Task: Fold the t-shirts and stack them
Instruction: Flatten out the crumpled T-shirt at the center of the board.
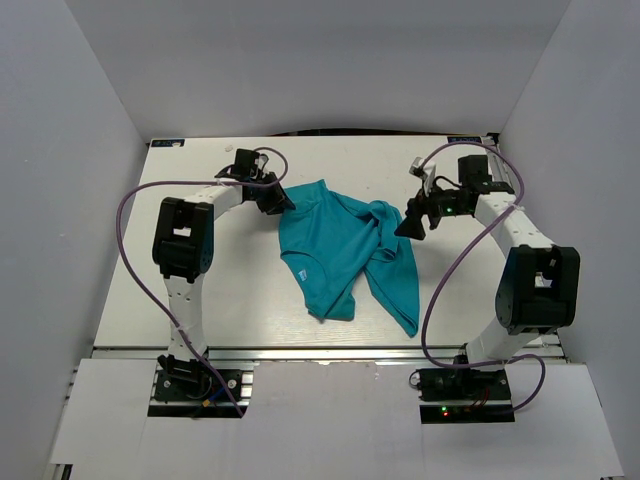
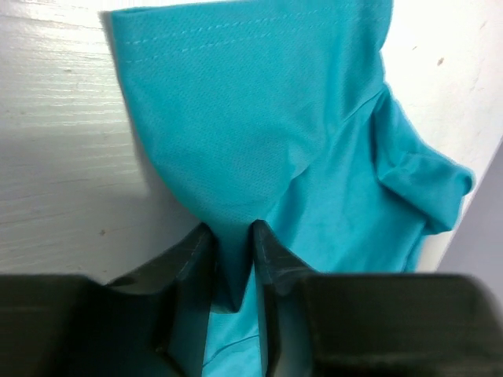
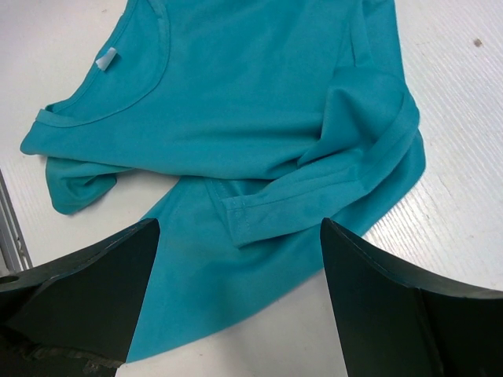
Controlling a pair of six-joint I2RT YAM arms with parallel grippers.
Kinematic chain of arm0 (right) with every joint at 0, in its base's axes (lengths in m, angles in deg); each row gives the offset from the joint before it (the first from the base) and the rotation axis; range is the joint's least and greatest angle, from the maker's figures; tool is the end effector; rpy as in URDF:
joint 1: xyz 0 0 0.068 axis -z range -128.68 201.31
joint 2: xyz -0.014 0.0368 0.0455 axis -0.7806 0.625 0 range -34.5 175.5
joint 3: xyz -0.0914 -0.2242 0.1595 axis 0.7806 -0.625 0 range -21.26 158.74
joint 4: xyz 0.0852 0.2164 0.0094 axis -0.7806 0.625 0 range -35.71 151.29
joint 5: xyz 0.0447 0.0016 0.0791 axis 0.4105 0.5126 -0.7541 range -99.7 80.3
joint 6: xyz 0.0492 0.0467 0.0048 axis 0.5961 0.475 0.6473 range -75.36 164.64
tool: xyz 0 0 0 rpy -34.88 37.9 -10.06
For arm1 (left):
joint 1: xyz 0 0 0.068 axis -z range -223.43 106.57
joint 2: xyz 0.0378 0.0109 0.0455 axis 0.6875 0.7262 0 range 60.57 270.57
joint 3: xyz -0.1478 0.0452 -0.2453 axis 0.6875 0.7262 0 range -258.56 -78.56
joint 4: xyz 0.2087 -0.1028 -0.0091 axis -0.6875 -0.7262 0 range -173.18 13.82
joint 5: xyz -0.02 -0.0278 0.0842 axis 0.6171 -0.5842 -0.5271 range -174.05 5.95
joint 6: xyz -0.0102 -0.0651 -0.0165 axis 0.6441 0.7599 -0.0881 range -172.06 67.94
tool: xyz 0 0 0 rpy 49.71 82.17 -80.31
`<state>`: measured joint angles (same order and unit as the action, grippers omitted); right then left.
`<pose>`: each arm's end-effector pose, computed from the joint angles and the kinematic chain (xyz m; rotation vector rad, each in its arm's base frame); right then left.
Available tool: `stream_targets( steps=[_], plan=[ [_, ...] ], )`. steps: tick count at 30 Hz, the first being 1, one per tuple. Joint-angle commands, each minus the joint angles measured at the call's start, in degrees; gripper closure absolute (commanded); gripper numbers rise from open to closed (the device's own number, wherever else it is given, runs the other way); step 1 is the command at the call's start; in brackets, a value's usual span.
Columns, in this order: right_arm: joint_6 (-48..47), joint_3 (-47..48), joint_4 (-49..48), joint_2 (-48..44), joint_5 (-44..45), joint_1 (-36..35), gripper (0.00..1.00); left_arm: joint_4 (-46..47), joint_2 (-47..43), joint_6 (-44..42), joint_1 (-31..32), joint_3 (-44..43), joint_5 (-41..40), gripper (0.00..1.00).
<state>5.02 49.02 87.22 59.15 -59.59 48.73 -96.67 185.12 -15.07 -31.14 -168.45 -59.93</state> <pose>0.3166 0.0561 0.2739 -1.0905 1.9573 0.7653 0.4454 -0.1199 0.1714 -0.3906 2.6091 -0.8556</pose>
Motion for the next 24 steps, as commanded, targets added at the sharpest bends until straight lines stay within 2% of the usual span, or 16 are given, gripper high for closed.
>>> stream_targets(
  steps=[1, 4, 6, 7, 9, 12, 15, 17, 18, 24],
  plan=[
    [-0.5, -0.1, 0.7, -1.6, -1.2, -1.5, 0.11, 0.9, -0.4, 0.7, -0.3, -2.0, 1.5, 0.69],
    [2.7, -0.6, -0.4, -1.3, 0.8, -2.9, 0.11, 1.4, -0.6, 0.7, -0.3, -1.9, 2.2, 0.79],
    [9.4, -1.0, -1.8, -1.1, 3.3, -3.5, 0.11, 1.9, -1.3, 0.9, -0.4, -1.6, 2.2, 0.85],
    [13.1, -1.5, -4.2, -0.9, 5.0, -3.6, 0.11, 2.0, -1.6, 0.8, -0.4, -1.5, 2.2, 0.93],
    [19.5, -1.3, -4.1, -0.4, 9.3, -4.1, 0.10, 2.5, -2.3, 0.9, -0.3, -1.4, 2.3, 0.99],
    [26.0, -2.3, -5.9, -1.3, 18.5, -5.8, 0.11, 2.9, -3.1, 1.1, -0.4, -1.3, 2.6, 1.00],
    [26.3, -3.2, -5.9, -1.5, 24.4, -7.6, 0.13, 3.1, -3.5, 0.8, -0.4, -1.1, 2.9, 1.00],
    [26.5, -4.1, -7.0, -1.4, 25.8, -7.7, 0.16, 3.4, -4.1, 0.6, -0.3, -0.6, 2.9, 1.00],
    [26.0, -4.0, -7.1, -0.9, 26.3, -7.9, 0.21, 3.4, -4.3, 0.7, -0.4, -0.4, 2.9, 1.00],
    [24.7, -4.5, -7.8, 0.1, 33.5, -12.8, 0.26, 3.5, -5.3, 0.2, -0.7, 1.1, 3.1, 1.00]
  ],
)
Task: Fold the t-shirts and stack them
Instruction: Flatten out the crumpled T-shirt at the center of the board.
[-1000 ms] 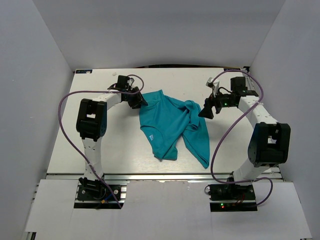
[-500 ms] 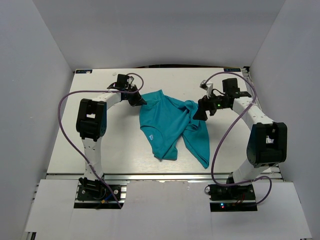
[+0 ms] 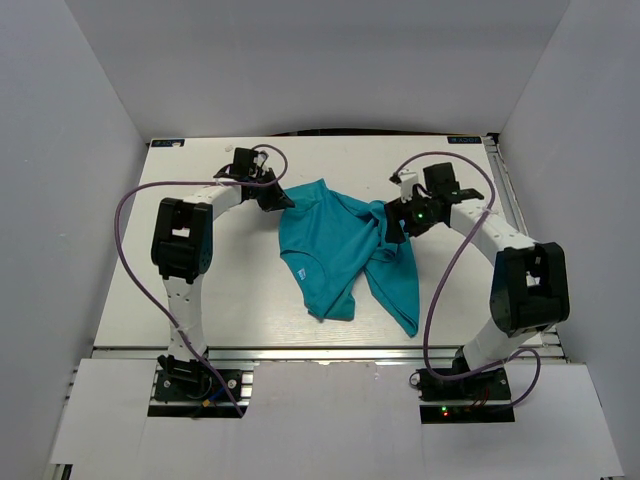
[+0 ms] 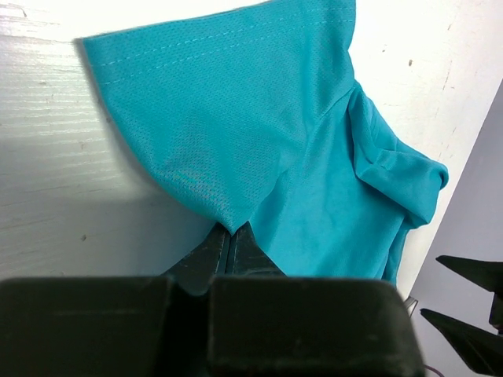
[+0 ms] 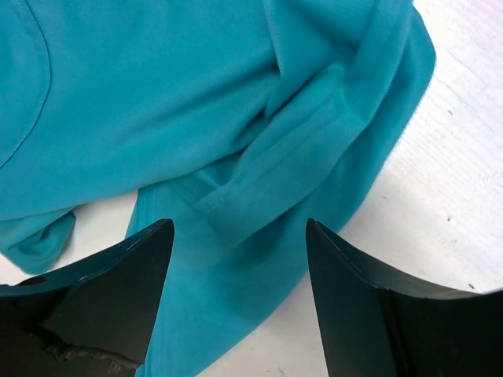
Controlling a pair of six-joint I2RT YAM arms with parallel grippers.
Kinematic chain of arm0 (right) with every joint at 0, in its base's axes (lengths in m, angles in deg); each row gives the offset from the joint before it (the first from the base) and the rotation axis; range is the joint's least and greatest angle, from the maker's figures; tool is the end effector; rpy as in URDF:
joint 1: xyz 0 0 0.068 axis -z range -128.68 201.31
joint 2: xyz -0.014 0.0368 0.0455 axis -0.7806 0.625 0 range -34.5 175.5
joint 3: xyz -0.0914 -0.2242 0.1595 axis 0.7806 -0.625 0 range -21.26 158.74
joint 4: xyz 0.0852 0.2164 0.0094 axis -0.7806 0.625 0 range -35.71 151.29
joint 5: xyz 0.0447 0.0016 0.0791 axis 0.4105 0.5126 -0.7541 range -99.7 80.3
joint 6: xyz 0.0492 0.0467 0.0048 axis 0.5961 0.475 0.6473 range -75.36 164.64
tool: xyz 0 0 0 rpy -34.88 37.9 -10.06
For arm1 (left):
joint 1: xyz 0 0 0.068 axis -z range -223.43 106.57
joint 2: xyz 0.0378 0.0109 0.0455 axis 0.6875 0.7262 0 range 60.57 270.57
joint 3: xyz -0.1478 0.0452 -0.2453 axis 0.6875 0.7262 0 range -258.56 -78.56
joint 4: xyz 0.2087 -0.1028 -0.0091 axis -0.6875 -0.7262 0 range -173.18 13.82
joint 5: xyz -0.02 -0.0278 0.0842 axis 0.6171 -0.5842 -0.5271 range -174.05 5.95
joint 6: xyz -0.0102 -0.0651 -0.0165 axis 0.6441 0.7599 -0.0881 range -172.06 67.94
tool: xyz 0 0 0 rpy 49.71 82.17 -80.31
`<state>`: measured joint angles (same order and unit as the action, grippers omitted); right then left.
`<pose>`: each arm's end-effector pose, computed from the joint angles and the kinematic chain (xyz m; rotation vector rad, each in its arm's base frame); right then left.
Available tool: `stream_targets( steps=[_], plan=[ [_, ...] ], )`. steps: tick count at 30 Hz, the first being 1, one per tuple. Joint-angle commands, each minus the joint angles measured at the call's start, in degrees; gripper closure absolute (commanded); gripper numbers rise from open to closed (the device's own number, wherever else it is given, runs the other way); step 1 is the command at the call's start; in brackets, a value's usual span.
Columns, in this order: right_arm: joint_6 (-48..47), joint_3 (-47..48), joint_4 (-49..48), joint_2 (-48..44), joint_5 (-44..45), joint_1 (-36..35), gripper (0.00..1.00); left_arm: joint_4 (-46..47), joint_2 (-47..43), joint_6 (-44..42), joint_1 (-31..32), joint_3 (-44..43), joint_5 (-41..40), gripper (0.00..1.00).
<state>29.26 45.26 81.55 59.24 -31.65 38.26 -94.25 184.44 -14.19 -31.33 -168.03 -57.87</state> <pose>0.3155 0.0941 0.2486 -0.7579 2.3642 0.4644 0.4472 -0.1205 0.1784 -0.3777 2.5676 -0.9165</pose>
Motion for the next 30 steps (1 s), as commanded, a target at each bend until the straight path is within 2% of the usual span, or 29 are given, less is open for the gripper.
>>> stream_targets(
  steps=[1, 9, 17, 19, 22, 25, 26, 28, 30],
  plan=[
    [1.1, -0.8, -2.4, 0.3, 6.5, -2.8, 0.26, 1.2, -4.7, -0.7, -0.5, 0.9, 1.2, 1.00],
    [5.2, 0.3, -4.2, 5.1, 17.6, -7.2, 0.35, 2.0, -5.0, -0.6, -0.4, 2.2, 1.8, 1.00],
    [4.1, 1.0, -4.0, 7.3, 20.2, -9.0, 0.40, 2.2, -5.1, -0.7, -0.5, 3.0, 2.0, 1.00],
    [3.9, 0.7, -4.2, 7.3, 20.4, -9.3, 0.44, 2.4, -5.0, -0.7, -0.5, 3.1, 2.0, 1.00],
    [3.7, 0.8, -4.2, 7.2, 19.9, -9.4, 0.53, 2.5, -5.0, -0.6, -0.5, 3.2, 2.0, 1.00],
    [3.2, 0.9, -4.1, 7.2, 18.6, -9.4, 0.67, 2.6, -5.0, -0.7, -0.5, 3.1, 2.2, 1.00],
    [3.0, 1.0, -4.0, 7.0, 17.5, -9.4, 0.83, 2.6, -5.0, -0.6, -0.6, 3.1, 2.2, 1.00],
    [2.4, 1.2, -3.4, 6.6, 16.3, -9.4, 1.00, 2.6, -5.1, -0.7, -0.6, 3.1, 2.2, 1.00],
    [1.8, 1.2, -3.0, 5.0, 15.1, -9.4, 1.00, 2.6, -5.2, -0.8, -0.7, 3.2, 2.3, 1.00]
  ],
)
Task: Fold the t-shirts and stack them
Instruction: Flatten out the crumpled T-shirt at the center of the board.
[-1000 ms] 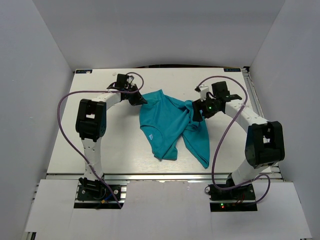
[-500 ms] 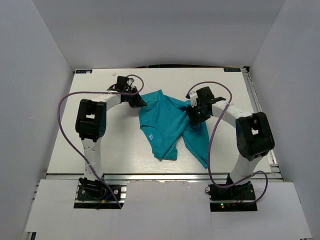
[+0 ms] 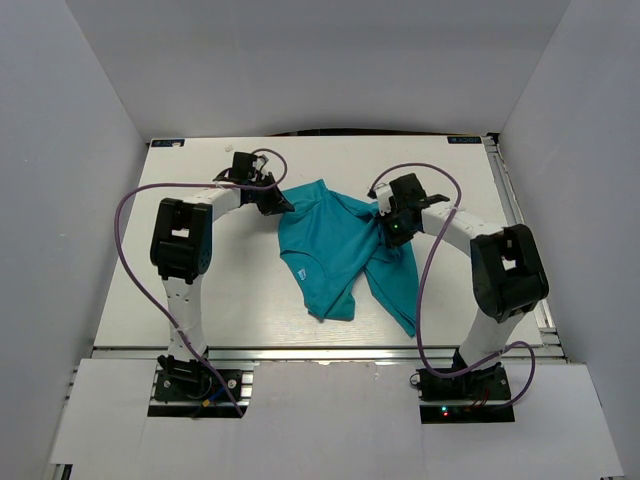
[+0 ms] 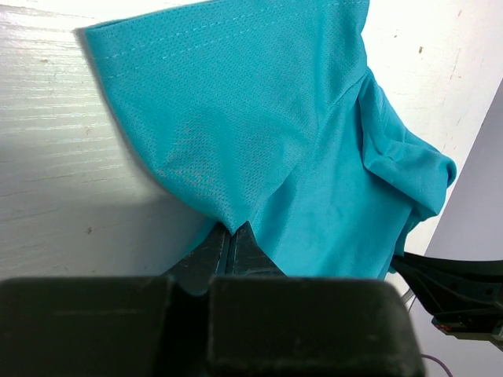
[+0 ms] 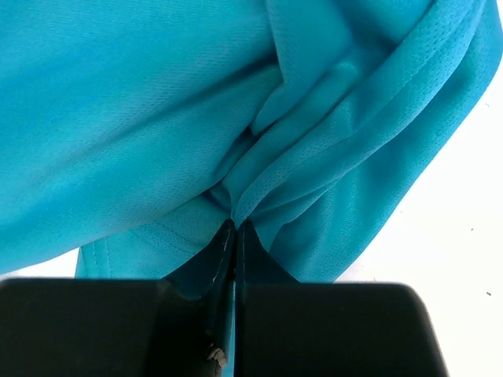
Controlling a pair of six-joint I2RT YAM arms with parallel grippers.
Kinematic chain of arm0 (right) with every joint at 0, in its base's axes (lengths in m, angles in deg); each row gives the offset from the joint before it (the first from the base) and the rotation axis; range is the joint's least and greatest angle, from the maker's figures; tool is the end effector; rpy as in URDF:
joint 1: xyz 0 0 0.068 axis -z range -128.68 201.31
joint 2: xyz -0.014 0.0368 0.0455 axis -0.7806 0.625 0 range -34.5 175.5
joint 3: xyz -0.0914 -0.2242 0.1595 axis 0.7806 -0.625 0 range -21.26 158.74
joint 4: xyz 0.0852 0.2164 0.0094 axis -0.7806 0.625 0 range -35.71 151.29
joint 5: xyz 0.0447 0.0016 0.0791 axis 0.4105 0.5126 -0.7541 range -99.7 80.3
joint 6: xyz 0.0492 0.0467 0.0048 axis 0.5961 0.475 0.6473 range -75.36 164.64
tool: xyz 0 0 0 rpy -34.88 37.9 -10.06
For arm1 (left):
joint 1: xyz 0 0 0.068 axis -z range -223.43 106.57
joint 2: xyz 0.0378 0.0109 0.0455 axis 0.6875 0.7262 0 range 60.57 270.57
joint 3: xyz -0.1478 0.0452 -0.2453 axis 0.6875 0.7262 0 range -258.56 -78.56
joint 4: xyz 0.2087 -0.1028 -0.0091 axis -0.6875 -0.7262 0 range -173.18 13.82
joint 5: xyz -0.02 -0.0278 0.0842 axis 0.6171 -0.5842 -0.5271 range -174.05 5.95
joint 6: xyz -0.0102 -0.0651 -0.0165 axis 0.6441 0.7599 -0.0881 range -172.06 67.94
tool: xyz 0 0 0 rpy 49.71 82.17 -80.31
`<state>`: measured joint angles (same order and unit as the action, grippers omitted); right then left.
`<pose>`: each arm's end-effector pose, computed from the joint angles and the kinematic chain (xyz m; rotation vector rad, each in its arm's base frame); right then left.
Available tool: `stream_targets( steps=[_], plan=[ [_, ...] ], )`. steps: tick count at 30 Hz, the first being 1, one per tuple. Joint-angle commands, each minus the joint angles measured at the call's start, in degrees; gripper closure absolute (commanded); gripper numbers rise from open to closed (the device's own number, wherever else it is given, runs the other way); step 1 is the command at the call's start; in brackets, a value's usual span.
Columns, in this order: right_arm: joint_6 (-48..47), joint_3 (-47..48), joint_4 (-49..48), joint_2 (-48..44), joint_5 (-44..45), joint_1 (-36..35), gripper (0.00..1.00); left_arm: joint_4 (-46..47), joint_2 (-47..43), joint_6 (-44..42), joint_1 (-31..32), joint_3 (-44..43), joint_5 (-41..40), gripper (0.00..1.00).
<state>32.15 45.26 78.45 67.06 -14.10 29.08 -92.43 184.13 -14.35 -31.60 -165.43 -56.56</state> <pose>0.3241 0.1370 0.2053 -0.8047 2.4807 0.1609 0.4422 -0.1184 0.1707 -0.3736 2.5760 -0.9404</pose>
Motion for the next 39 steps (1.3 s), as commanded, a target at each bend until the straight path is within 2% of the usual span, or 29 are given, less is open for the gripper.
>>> stream_targets(
  steps=[1, 8, 16, 19, 20, 22, 26, 27, 31, 34, 36, 39],
  plan=[
    [-1.6, 1.2, 0.1, -3.6, -2.6, -0.2, 1.00, 0.8, -4.9, -0.6, -0.4, 0.6, 1.0, 1.00],
    [-4.6, 0.6, 0.3, -11.2, -9.2, 1.6, 1.00, 0.9, -5.6, -0.8, -0.8, 0.6, 1.1, 1.00],
    [-11.7, 4.7, 3.3, -16.0, -19.0, 9.1, 1.00, 0.8, -8.5, -1.3, -2.6, -0.8, 1.5, 1.00],
    [-16.1, 9.4, 4.7, -16.5, -24.6, 12.8, 1.00, 0.8, -10.7, -1.9, -3.9, -2.9, 1.5, 1.00],
    [-17.6, 13.8, 5.8, -16.1, -27.3, 13.7, 1.00, 0.8, -11.2, -1.9, -4.3, -3.7, 1.7, 1.00],
    [-19.3, 18.4, 7.6, -14.6, -28.2, 15.6, 1.00, 0.7, -12.3, -2.4, -5.2, -6.1, 2.3, 1.00],
    [-20.9, 32.9, 10.6, -9.9, -31.8, 18.7, 1.00, -0.2, -12.9, -2.6, -6.6, -17.5, 3.6, 1.00],
    [-21.2, 39.3, 11.0, -8.8, -31.8, 19.9, 1.00, -0.9, -12.7, -2.6, -6.8, -19.8, 3.7, 1.00],
    [-24.9, 54.7, 13.7, -2.6, -29.9, 22.8, 1.00, -3.6, -11.5, -2.3, -9.7, -32.3, 3.5, 1.00],
    [-28.5, 59.9, 12.2, -1.3, -28.6, 25.5, 1.00, -4.1, -10.8, -1.4, -11.7, -40.1, 4.0, 1.00],
    [-30.4, 59.8, 9.8, -1.9, -27.2, 26.5, 1.00, -4.0, -10.6, -0.7, -13.7, -44.6, 4.4, 1.00],
    [-30.5, 58.0, 3.6, -3.9, -25.1, 27.9, 1.00, -2.3, -11.6, -0.4, -14.7, -46.7, 4.2, 1.00]
  ],
)
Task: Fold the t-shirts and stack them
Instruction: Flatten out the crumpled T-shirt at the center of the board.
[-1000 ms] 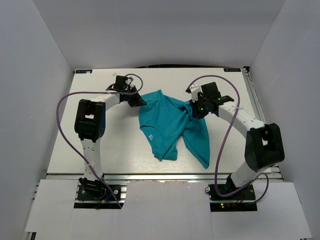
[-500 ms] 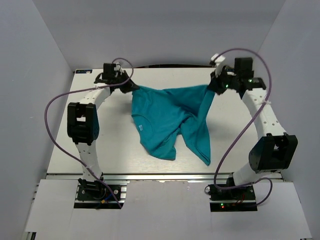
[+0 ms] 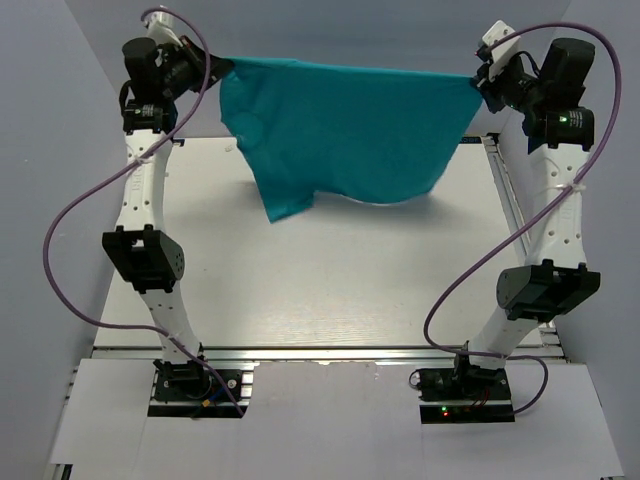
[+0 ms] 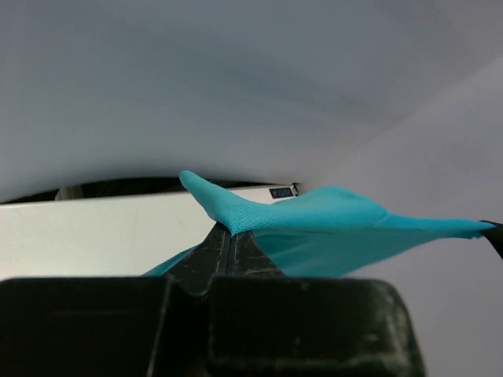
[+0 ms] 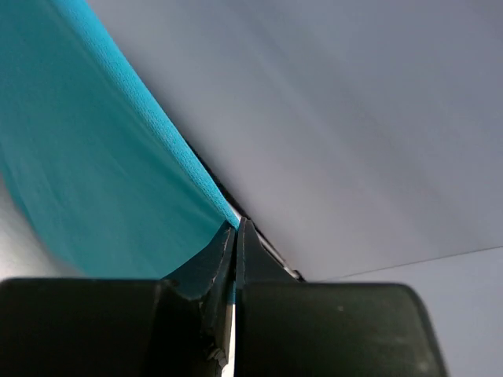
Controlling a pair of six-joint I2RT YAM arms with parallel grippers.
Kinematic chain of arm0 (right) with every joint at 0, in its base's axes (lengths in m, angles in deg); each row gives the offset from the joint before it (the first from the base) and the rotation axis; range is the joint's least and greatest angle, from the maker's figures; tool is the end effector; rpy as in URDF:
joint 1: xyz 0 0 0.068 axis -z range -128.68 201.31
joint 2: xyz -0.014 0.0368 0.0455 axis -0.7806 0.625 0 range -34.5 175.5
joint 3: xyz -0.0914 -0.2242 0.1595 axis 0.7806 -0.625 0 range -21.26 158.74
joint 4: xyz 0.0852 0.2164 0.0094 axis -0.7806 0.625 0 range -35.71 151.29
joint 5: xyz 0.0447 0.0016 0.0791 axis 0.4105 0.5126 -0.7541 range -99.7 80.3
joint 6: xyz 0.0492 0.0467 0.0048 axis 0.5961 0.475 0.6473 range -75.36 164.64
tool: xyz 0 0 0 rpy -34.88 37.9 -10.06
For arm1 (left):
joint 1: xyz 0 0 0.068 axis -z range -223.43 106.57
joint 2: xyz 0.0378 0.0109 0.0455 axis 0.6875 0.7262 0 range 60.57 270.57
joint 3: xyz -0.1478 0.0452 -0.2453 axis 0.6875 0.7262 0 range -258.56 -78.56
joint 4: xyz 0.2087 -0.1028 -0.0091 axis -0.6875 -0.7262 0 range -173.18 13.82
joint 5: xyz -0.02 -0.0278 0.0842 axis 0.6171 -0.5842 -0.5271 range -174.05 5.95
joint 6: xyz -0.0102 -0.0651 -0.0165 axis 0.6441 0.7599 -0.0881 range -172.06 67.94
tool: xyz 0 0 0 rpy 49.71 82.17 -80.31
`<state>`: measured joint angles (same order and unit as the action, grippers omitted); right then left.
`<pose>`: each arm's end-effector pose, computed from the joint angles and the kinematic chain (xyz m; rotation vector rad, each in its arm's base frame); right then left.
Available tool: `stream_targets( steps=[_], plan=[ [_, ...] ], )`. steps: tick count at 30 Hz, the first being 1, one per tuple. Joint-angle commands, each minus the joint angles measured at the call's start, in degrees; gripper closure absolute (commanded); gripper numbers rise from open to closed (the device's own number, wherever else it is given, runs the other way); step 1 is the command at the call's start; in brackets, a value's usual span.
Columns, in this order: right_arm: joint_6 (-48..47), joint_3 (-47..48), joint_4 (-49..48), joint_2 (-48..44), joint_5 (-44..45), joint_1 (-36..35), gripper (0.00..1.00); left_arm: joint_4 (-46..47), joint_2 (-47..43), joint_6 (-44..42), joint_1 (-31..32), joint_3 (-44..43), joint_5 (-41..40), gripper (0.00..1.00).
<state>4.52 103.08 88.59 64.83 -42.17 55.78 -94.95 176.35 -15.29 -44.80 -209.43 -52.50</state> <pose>0.3539 0.0018 0.5170 -0.8984 1.4529 -0.0877 0.4544 -0.0177 0.4731 -0.1260 1.7022 -0.9144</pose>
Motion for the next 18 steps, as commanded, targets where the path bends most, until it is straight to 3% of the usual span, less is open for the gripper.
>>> stream_targets(
  steps=[1, 5, 9, 18],
  plan=[
    [-2.4, -0.4, -8.4, -2.7, 3.9, 1.7, 1.00, 0.7, -5.4, 0.2, -1.8, -2.4, -0.3, 1.00],
    [-0.1, -0.1, -12.6, -2.7, 3.1, 6.2, 1.00, 4.4, -10.0, -0.7, -4.1, 2.5, -2.2, 1.00],
    [2.7, -2.4, -14.3, -4.3, -1.0, 7.8, 1.00, 5.1, -11.2, 0.6, -5.4, 2.1, 0.9, 1.00],
    [13.4, -15.5, -33.0, -18.4, -9.5, 9.2, 1.00, 13.2, -20.0, 5.9, -5.5, 4.2, 12.1, 1.00]
  ],
)
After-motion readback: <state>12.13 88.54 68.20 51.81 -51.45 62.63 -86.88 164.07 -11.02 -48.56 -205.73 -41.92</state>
